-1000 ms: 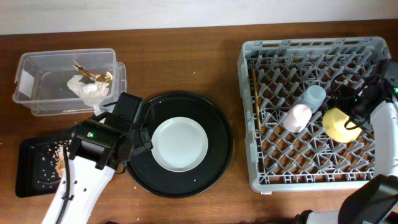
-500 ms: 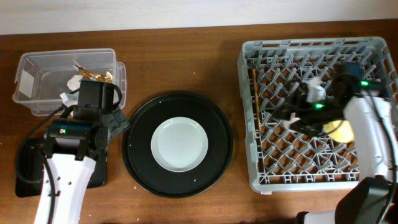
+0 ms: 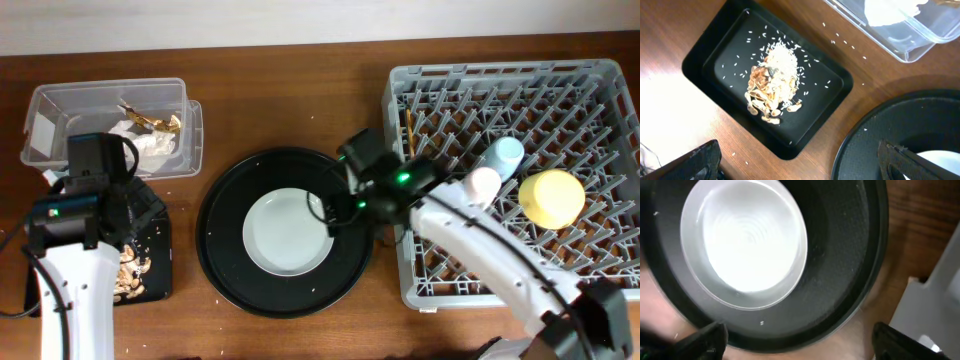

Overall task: Sort waste into correct bins and load items into the dishwasher rack
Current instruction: 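Retract the left gripper and reach the right gripper to the white plate, then grasp the white plate with the right gripper and carry it to the rack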

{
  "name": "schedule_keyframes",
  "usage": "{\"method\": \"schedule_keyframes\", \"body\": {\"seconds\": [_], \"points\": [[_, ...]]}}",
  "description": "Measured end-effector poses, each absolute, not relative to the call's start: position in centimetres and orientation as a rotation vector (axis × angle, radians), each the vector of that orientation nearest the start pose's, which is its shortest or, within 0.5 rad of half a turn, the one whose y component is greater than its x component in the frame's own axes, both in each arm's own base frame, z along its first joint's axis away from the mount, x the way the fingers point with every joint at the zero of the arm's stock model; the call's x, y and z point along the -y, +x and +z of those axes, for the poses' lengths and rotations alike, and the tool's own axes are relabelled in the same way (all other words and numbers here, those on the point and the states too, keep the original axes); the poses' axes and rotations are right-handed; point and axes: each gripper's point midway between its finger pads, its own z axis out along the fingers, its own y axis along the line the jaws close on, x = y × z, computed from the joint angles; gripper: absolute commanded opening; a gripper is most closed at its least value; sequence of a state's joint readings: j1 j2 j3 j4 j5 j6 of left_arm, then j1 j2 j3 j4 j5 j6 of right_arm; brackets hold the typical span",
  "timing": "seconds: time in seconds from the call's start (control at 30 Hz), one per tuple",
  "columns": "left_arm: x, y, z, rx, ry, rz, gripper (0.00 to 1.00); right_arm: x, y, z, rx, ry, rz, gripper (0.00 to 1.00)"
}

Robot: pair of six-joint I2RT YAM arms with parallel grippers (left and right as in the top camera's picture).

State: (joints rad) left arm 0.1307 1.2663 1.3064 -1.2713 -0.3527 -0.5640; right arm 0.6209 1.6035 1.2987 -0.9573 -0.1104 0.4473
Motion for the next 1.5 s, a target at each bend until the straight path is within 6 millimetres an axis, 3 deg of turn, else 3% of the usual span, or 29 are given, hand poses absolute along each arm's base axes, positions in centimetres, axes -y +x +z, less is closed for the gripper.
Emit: {"method": "schedule_keyframes", "body": {"seconds": [0.1, 0.2, 0.33, 0.4, 0.43, 0.57, 0.6, 0.63, 0.83, 0.9, 1.0, 1.07, 1.13, 1.27, 1.33, 1.5], "points": [[-9.1, 25.2, 21.2, -2.531, -1.001, 0.356, 0.99, -24.3, 29.6, 10.9, -2.833, -0.259, 0.296, 0.95], [-9.0, 25.2, 21.2, -2.532, -1.0, 0.352, 0.99, -25.0, 30.6, 6.4, -2.877, -0.245, 0.209, 0.94], [-9.0, 25.2, 21.2, -2.533, -1.0, 0.348, 0.99, -24.9, 30.7, 1.7, -2.952, -0.231, 0.133, 0.74], [-9.0, 25.3, 21.2, -2.534, -1.0, 0.346, 0.99, -24.9, 30.7, 1.0, -2.961, -0.23, 0.126, 0.6], [-9.0, 25.3, 21.2, -2.534, -1.0, 0.346, 0.99, -24.9, 30.7, 0.9, -2.964, -0.224, 0.124, 0.47], [-9.0, 25.2, 21.2, -2.534, -1.0, 0.345, 0.99, -25.0, 30.6, 0.7, -2.972, -0.217, 0.138, 0.22], [-9.0, 25.2, 21.2, -2.534, -1.0, 0.345, 0.99, -25.1, 30.5, 0.7, -2.975, -0.226, 0.145, 0.09], [-9.0, 25.3, 21.2, -2.534, -1.0, 0.345, 0.99, -25.1, 30.4, 0.7, -2.978, -0.213, 0.148, 0.04], [-8.9, 25.3, 21.2, -2.535, -1.0, 0.342, 0.99, -25.2, 30.2, 1.0, -3.003, -0.197, 0.183, 0.04], [-8.9, 25.3, 21.2, -2.535, -1.0, 0.342, 0.99, -24.7, 30.1, 2.0, -3.036, -0.185, 0.162, 0.04], [-8.9, 25.3, 21.2, -2.535, -0.999, 0.341, 0.99, -22.6, 31.7, 6.1, -3.03, -0.113, 0.084, 0.04], [-8.9, 25.3, 21.1, -2.536, -1.0, 0.341, 0.99, -19.4, 34.5, 11.2, -2.952, -0.012, 0.013, 0.04], [-8.9, 25.2, 21.1, -2.536, -1.0, 0.342, 0.99, -17.3, 36.6, 14.9, -2.871, 0.036, -0.011, 0.04], [-8.9, 25.2, 21.1, -2.536, -1.0, 0.342, 0.99, -9.6, 39.6, 22.8, -2.664, 0.205, -0.186, 0.04], [-8.9, 25.2, 21.1, -2.536, -1.0, 0.342, 0.99, -4.5, 40.3, 24.5, -2.576, 0.32, -0.366, 0.04], [-8.9, 25.2, 21.1, -2.536, -1.0, 0.342, 0.99, 1.4, 41.1, 25.3, -2.496, 0.471, -0.536, 0.04]]}}
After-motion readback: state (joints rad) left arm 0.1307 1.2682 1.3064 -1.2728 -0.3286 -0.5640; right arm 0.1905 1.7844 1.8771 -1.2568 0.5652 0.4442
